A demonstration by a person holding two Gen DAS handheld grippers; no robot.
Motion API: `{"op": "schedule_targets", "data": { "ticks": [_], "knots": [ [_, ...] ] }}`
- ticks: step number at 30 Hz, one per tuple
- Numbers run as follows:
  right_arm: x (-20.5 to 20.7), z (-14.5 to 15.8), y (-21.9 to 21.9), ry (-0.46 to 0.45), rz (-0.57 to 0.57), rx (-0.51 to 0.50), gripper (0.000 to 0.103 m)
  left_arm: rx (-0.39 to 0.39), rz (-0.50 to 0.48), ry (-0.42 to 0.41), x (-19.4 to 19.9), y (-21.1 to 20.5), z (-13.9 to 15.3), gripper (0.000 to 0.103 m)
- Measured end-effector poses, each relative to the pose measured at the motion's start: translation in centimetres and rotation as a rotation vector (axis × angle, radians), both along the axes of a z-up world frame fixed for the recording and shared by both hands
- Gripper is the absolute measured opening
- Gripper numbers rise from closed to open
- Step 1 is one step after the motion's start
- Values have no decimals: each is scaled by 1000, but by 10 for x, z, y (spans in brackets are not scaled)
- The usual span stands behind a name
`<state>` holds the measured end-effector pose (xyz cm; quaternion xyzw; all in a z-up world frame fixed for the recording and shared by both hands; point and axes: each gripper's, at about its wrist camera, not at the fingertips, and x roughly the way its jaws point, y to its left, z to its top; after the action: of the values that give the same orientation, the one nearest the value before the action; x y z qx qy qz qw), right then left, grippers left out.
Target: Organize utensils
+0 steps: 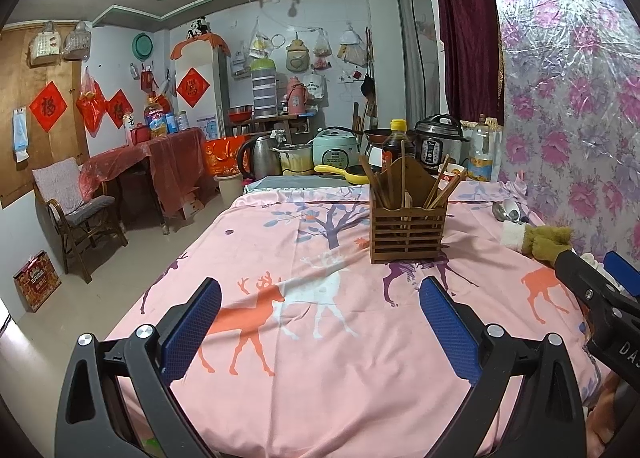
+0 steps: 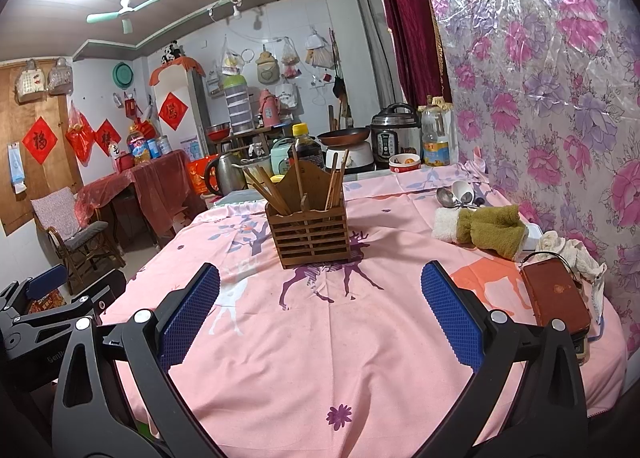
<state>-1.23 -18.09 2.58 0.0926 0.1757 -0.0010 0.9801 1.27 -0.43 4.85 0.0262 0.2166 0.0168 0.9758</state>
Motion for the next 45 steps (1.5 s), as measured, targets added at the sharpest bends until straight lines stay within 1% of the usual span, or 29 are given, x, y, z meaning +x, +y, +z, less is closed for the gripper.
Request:
{"op": "schedule_targets", "data": {
  "ticks": [28, 34, 39, 45],
  "knots": [
    [1, 0, 0, -1, -1, 1, 98, 6, -4, -3, -2, -2, 0, 98],
    [5, 2, 1, 2, -2, 3, 98, 2, -3, 9, 5, 2, -1, 98],
    [22, 2, 6, 17, -1, -11, 98, 0, 4, 31, 21, 6, -4, 98],
    [59, -4, 7, 44, -9, -24, 98, 20, -5, 41, 52, 3, -6, 98]
  ]
}}
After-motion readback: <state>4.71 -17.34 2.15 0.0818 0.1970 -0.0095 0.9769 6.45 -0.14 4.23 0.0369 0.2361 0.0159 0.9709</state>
